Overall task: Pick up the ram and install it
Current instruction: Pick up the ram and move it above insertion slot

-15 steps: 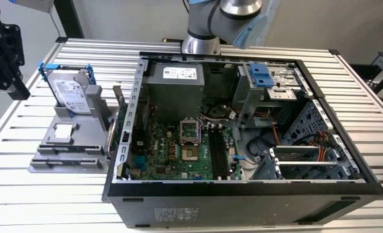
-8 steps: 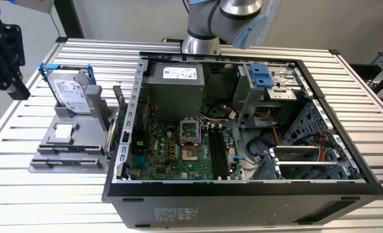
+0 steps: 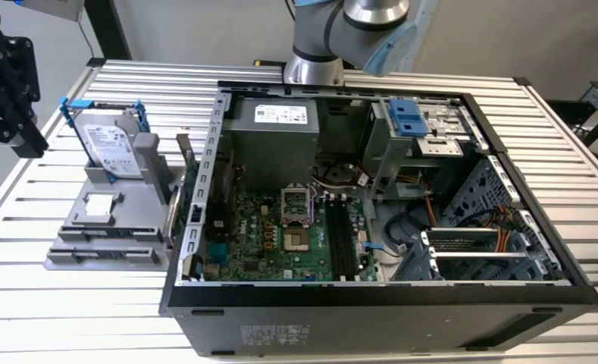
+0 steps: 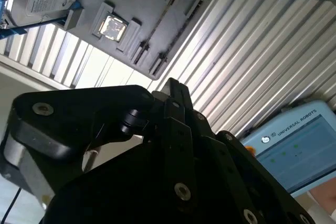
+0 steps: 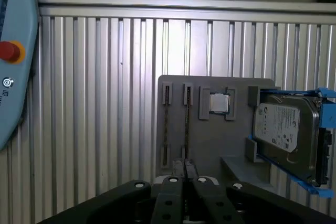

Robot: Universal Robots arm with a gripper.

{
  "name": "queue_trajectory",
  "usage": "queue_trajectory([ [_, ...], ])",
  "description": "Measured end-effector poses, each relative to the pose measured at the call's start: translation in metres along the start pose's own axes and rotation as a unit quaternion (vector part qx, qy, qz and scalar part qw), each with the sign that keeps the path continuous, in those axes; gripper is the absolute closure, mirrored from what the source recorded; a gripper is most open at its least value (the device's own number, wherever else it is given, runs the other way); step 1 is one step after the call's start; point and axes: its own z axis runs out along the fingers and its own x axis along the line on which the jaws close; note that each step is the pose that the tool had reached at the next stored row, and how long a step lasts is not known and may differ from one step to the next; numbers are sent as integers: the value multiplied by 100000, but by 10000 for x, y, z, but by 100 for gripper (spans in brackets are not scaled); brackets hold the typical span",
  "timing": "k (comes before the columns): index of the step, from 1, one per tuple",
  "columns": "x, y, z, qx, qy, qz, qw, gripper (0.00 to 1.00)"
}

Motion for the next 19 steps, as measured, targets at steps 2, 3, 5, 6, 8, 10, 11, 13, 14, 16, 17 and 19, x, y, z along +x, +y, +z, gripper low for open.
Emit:
queue_trajectory([
  [2,0,0,0,2,-1,33,100000,0],
  [3,0,0,0,1,-1,55,100000,0],
  [5,0,0,0,4,-2,88,100000,0],
  [6,0,0,0,3,-1,107,100000,0],
  [8,0,0,2,3,3,123,100000,0],
  [10,0,-1,15,-17,6,-186,100000,0],
  [11,0,-2,23,-34,11,-506,99999,0],
  [13,1,-8,54,-76,14,-1171,99993,0],
  [14,1,-9,73,-84,13,-1515,99988,0],
  [16,2,-10,110,-86,11,-1726,99985,0],
  [17,3,-10,127,-95,18,-1729,99985,0],
  [19,4,-11,164,-96,20,-1733,99985,0],
])
